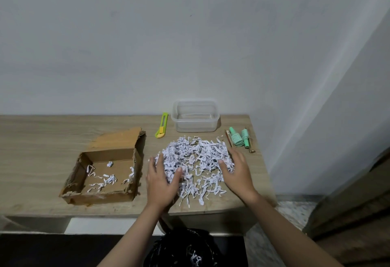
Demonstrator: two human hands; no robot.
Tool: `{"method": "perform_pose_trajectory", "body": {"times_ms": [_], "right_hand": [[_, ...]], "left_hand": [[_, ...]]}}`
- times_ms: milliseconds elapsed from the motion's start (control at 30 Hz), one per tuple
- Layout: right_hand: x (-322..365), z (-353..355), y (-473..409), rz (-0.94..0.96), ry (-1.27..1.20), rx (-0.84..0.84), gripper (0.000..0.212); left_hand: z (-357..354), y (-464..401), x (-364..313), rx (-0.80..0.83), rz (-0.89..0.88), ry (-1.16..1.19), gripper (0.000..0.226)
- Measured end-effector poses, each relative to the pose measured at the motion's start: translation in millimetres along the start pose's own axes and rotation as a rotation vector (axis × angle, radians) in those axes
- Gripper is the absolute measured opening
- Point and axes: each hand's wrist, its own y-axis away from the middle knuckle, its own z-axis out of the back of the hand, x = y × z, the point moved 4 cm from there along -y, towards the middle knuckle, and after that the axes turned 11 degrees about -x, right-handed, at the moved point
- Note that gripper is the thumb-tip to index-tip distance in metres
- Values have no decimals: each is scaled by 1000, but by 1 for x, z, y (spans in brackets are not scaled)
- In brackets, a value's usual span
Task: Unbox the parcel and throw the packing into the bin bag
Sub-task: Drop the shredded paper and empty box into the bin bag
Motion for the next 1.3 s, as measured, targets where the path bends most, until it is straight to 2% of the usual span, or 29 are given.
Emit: {"method": "perform_pose_trajectory", "body": {"times_ms": [67,200,400,567,633,733,833,1033,1300], "right_hand": [[5,-16,3,-22,-18,68,61],[18,-39,6,4,-62,64,57],[23,-44,-6,24,-101,-109,50],[25,-58,-18,-46,-115,88,56],[31,-67,-15,-45,-149,126,53],[38,-76,-5,-88,-276,143,43],[43,-82,5,-179,-423,127,36],[56,-74,9,-221,-492,29,27],[85,-41,27,-173,-482,-85,31]], "left_hand": [[-9,0,-11,12,10,41,87],[-23,0,-26,11,-11,106,82],[-21,-11,-27,-101,-29,205,75],[-29,-24,-24,-36,-2,172,71],[-35,-24,-31,-7,-31,206,70],[-41,-20,-41,22,13,321,56],[-42,-14,-54,16,77,456,40],[-35,-4,-72,-50,166,588,35],[-6,13,-94,-47,78,681,33]]}}
